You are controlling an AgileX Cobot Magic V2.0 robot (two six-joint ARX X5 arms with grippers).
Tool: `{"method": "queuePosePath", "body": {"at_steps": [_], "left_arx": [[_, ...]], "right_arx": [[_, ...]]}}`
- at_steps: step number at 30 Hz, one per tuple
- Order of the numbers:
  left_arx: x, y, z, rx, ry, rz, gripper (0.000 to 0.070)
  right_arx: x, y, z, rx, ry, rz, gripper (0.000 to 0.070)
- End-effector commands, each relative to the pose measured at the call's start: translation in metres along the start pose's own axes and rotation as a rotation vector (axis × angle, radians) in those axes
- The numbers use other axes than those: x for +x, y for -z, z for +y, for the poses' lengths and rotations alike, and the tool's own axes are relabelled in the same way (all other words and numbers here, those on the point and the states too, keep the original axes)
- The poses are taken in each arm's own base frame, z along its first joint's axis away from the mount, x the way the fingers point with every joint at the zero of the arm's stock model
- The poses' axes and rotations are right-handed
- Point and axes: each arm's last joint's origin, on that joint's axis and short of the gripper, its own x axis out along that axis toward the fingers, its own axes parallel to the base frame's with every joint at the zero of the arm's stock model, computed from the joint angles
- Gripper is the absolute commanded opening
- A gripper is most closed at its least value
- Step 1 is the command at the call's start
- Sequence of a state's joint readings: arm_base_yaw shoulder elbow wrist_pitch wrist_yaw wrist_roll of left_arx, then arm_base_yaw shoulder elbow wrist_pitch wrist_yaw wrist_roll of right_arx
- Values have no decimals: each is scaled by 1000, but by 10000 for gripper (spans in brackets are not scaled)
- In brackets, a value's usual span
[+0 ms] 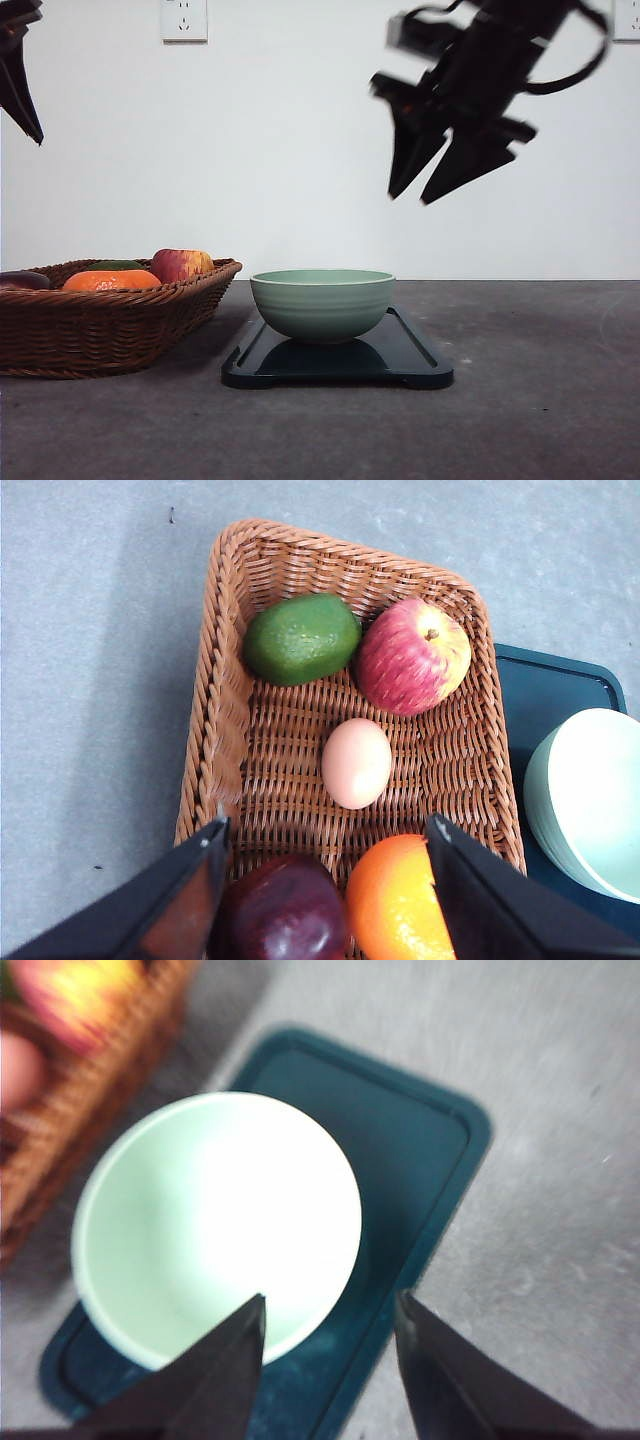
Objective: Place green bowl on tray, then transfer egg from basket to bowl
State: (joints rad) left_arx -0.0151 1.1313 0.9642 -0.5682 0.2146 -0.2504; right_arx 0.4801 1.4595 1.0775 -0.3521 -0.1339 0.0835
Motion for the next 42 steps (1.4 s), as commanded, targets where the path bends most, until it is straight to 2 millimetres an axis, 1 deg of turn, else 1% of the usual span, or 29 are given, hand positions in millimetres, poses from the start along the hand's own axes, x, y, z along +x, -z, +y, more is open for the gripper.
{"method": "queuePosePath", "body": {"at_steps": [1, 9, 12, 14, 19, 23, 26, 28, 32, 36, 39, 42], "left_arx": [[-3, -7, -2, 16, 10, -25, 391], [-3, -8, -3, 18, 13, -32, 391], [-3, -9, -3, 20, 16, -39, 391], [-3, -8, -5, 25, 40, -32, 391], [-1, -4, -17, 41, 143, 6, 392], [3, -1, -28, 60, 167, 33, 392], [13, 0, -36, 83, 143, 65, 392], [23, 0, -41, 100, 137, 97, 392], [49, -3, -51, 135, 111, 190, 392], [78, -10, -60, 218, 20, 294, 401], [98, -17, -66, 282, -48, 333, 403], [116, -25, -69, 307, -64, 345, 405]], "right_arx": [[-5, 14, 1, -12, 1, -9, 253], [-42, 81, -9, 7, 51, -78, 253], [-55, 99, -12, 32, 64, -99, 253], [-63, 105, -12, 32, 65, -125, 253], [-80, 103, -9, 19, 58, -211, 253], [-82, 101, -8, 27, 52, -236, 253], [-82, 101, -8, 48, 45, -235, 253], [-82, 101, -8, 49, 42, -234, 253], [-82, 101, -8, 49, 42, -230, 253], [-82, 101, -8, 50, 42, -227, 253], [-81, 102, -8, 51, 43, -219, 253], [-81, 103, -8, 52, 44, -212, 253]]}}
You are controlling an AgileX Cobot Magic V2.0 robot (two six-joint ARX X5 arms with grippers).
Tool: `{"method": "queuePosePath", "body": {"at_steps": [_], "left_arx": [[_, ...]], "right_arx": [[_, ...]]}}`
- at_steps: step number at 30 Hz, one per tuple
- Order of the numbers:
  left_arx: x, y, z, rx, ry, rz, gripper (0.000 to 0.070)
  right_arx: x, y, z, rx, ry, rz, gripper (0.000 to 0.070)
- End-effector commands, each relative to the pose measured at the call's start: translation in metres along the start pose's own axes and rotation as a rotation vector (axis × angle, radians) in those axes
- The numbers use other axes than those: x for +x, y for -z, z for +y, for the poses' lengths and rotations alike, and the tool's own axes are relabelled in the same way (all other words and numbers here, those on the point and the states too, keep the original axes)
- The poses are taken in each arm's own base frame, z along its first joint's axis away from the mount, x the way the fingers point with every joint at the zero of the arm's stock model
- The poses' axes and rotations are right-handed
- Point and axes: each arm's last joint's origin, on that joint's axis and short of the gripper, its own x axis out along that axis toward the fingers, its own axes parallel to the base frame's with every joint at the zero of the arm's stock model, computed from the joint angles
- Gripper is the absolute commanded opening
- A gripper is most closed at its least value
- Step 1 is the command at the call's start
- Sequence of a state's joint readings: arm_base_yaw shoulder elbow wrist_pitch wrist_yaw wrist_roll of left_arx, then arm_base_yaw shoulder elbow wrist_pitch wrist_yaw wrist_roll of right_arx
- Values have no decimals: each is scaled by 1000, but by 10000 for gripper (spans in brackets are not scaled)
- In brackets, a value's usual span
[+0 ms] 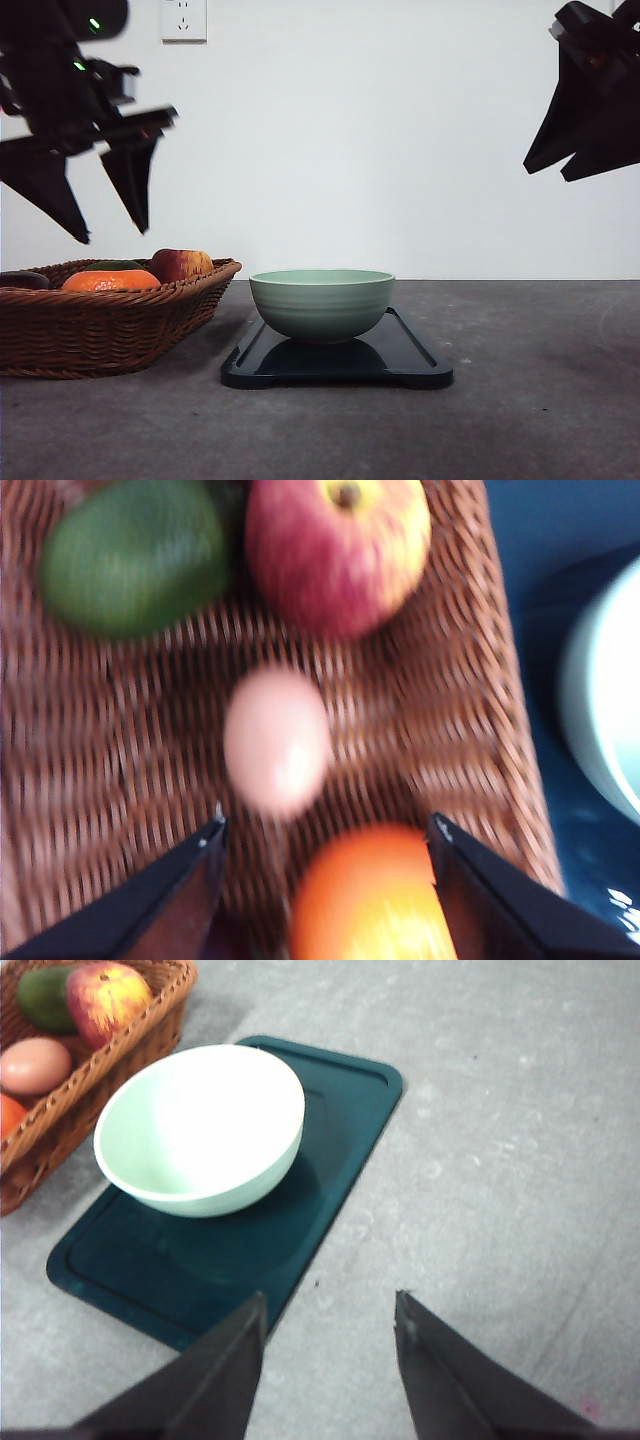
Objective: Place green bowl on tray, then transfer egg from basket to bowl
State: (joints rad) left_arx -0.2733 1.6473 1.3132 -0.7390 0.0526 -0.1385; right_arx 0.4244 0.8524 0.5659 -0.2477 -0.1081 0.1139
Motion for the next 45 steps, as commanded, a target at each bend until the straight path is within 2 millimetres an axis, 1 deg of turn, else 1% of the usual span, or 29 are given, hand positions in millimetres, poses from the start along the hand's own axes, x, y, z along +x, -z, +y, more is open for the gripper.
{"method": "queuePosePath", "body": {"at_steps": [1, 5, 11, 17, 24, 32, 45], "left_arx": [[7, -10, -2, 44, -5, -4, 405], [25, -20, -2, 59, -22, 22, 442], [48, -20, 0, 105, -43, 67, 442], [63, -19, 2, 132, -66, 84, 441], [67, -21, 4, 130, -68, 68, 441], [72, -19, 11, 113, -77, 98, 440], [73, -19, 7, 116, -68, 103, 439]], "right_arx": [[1, -2, 1, 14, -5, -2, 253], [1, -2, 1, 14, -4, 0, 253], [1, -2, 1, 14, 0, -1, 253], [1, -2, 1, 15, 0, -1, 253], [1, -2, 1, 15, 1, -1, 253], [1, -2, 1, 14, 8, -6, 253], [1, -3, 0, 13, 28, -19, 253]]}}
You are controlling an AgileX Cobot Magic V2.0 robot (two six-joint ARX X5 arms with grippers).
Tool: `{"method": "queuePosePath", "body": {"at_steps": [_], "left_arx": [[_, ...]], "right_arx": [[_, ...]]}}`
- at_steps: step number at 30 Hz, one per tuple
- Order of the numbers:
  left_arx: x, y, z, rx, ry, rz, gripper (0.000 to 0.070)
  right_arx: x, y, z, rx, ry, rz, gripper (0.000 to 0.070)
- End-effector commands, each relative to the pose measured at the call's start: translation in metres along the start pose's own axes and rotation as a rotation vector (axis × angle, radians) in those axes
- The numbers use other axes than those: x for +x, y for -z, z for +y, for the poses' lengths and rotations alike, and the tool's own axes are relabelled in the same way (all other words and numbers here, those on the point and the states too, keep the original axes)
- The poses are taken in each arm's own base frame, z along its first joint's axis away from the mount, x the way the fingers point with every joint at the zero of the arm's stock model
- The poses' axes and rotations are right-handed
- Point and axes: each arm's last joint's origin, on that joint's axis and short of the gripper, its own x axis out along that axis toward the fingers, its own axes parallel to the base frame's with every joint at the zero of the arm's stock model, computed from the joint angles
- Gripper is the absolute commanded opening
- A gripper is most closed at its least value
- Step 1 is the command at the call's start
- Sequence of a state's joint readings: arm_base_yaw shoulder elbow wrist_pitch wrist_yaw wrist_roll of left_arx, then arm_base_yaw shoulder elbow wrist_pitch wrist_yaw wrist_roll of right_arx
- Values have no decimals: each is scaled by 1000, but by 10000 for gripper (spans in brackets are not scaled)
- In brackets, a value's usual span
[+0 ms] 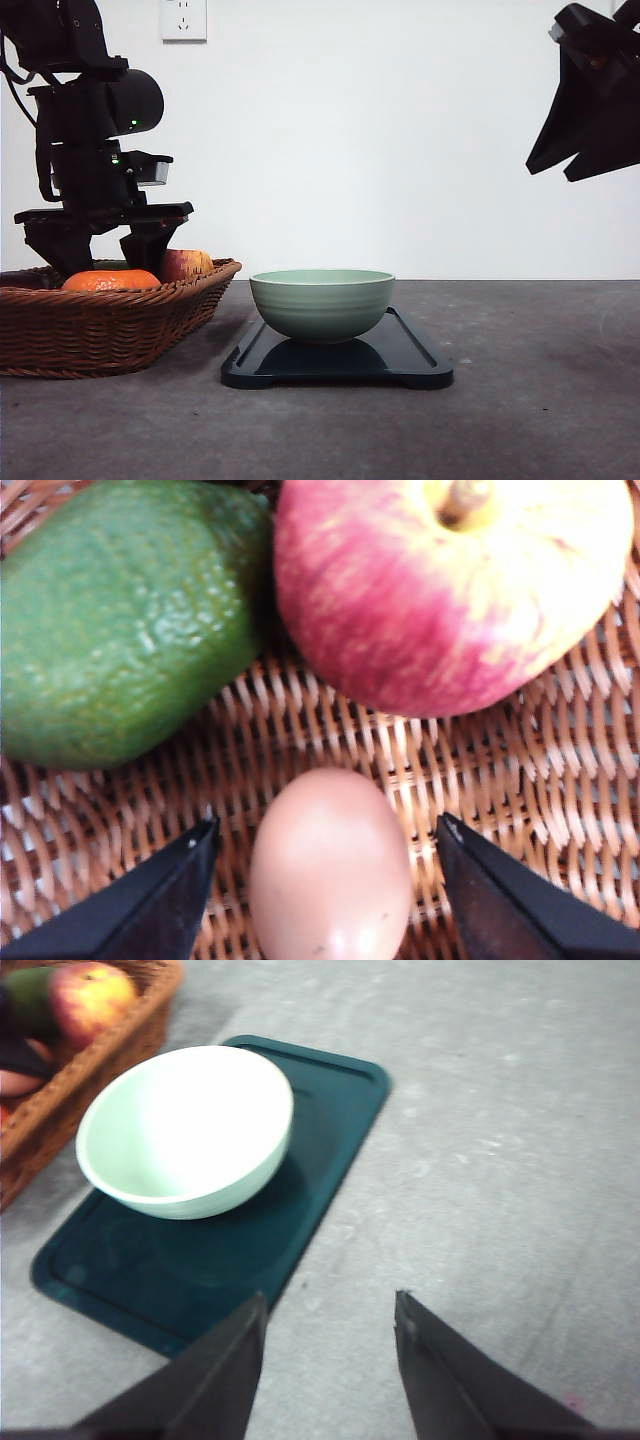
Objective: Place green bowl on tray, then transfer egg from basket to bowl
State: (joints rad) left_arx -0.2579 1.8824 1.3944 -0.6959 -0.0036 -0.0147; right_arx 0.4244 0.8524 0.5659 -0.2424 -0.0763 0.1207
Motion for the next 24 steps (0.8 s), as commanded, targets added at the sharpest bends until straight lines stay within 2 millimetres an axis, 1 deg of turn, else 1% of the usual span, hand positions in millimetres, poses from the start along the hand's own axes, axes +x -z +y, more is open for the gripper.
{"method": "queuePosePath", "body": {"at_steps": [1, 10, 16, 21, 24], "left_arx": [[4, -5, -2, 8, 2, -2, 439], [4, -3, -2, 6, 2, 19, 437], [4, -1, -2, 6, 1, 38, 417], [4, 0, -2, 6, 1, 44, 284], [4, 0, -2, 4, 1, 44, 263]], "right_arx": [[1, -3, 1, 7, -3, -10, 253], [1, -3, 1, 7, -3, -10, 253], [1, -3, 1, 7, -3, -9, 253], [1, -3, 1, 7, -3, -9, 253], [1, -3, 1, 7, -4, -9, 253]]}}
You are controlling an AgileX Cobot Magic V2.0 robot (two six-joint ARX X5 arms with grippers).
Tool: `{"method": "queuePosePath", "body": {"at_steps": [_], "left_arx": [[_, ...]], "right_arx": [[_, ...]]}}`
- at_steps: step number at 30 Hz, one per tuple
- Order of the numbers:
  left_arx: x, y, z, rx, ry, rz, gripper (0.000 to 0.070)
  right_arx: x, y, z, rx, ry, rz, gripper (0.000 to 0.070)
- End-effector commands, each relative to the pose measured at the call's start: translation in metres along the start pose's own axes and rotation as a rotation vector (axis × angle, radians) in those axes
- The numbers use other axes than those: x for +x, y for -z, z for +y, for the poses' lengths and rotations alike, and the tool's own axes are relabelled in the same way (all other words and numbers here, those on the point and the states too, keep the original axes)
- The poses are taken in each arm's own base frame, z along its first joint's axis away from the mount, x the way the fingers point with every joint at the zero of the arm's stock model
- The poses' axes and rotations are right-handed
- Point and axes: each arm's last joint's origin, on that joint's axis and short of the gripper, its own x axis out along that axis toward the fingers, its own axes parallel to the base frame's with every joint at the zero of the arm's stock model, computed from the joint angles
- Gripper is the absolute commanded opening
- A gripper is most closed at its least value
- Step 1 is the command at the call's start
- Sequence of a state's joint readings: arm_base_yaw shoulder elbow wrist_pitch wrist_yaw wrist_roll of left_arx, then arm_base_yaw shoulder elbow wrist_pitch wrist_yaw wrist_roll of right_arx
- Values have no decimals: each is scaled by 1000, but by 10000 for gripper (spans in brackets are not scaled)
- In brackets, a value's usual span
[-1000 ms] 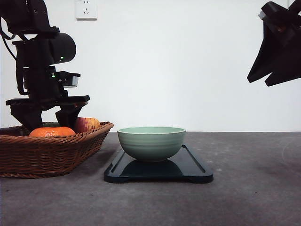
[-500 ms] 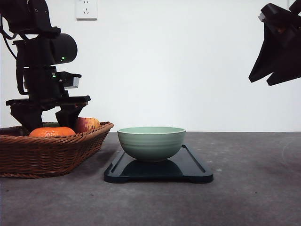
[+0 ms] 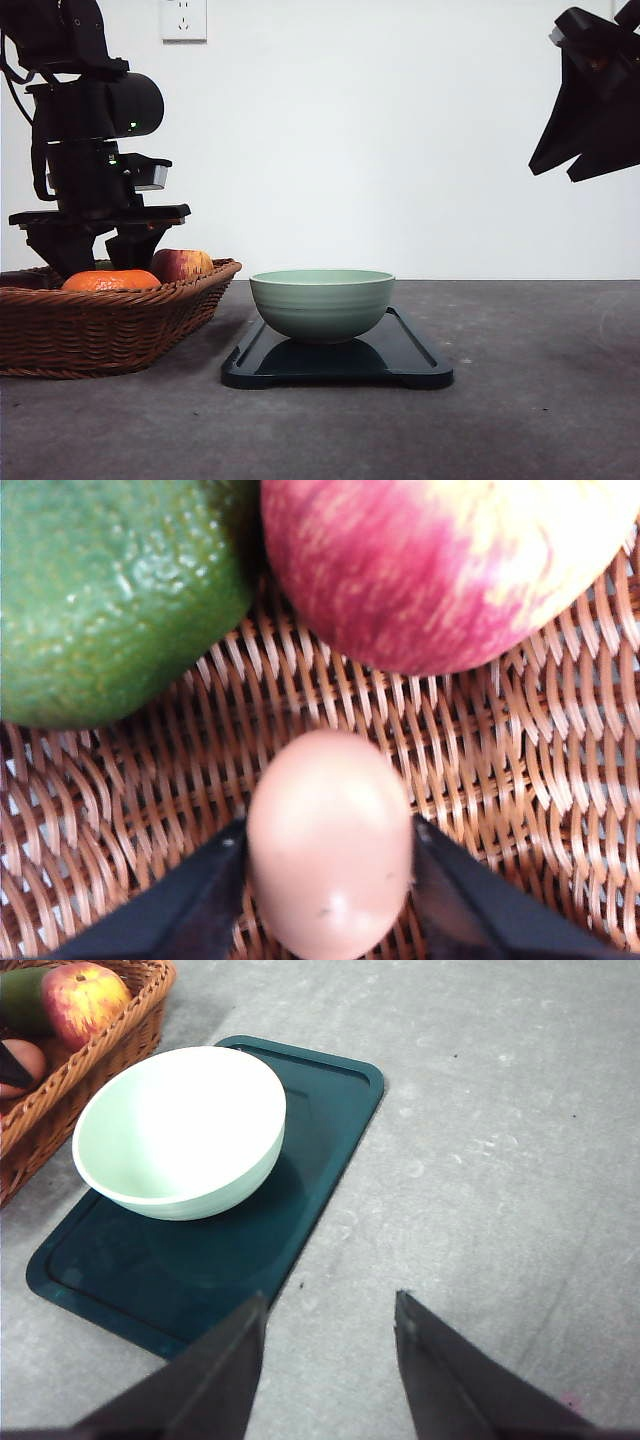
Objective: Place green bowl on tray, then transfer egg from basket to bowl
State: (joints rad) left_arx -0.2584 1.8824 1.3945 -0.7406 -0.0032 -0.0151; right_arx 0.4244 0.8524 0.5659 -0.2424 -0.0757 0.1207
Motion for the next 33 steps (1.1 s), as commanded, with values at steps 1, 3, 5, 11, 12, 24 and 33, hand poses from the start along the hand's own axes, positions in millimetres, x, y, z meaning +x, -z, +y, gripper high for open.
{"method": "queuePosePath", "body": {"at_steps": [1, 3, 5, 11, 12, 24, 33], "left_arx": [[4, -5, -2, 3, 1, -1, 262], [4, -5, -2, -1, 1, 0, 256], [4, -5, -2, -2, 1, 0, 223], [4, -5, -2, -21, 1, -1, 220], [3, -5, -2, -21, 1, -2, 222], [-43, -5, -2, -20, 8, -113, 228], [-104, 2, -19, 37, 198, -278, 228]], "right_arx": [[1, -3, 1, 7, -4, -9, 253], [1, -3, 1, 7, -4, -9, 253], [1, -3, 1, 7, -4, -8, 253], [1, -3, 1, 7, -4, -9, 253], [1, -3, 1, 7, -4, -9, 253], [1, -3, 1, 7, -4, -7, 253], [1, -2, 1, 7, -7, -6, 253]]}}
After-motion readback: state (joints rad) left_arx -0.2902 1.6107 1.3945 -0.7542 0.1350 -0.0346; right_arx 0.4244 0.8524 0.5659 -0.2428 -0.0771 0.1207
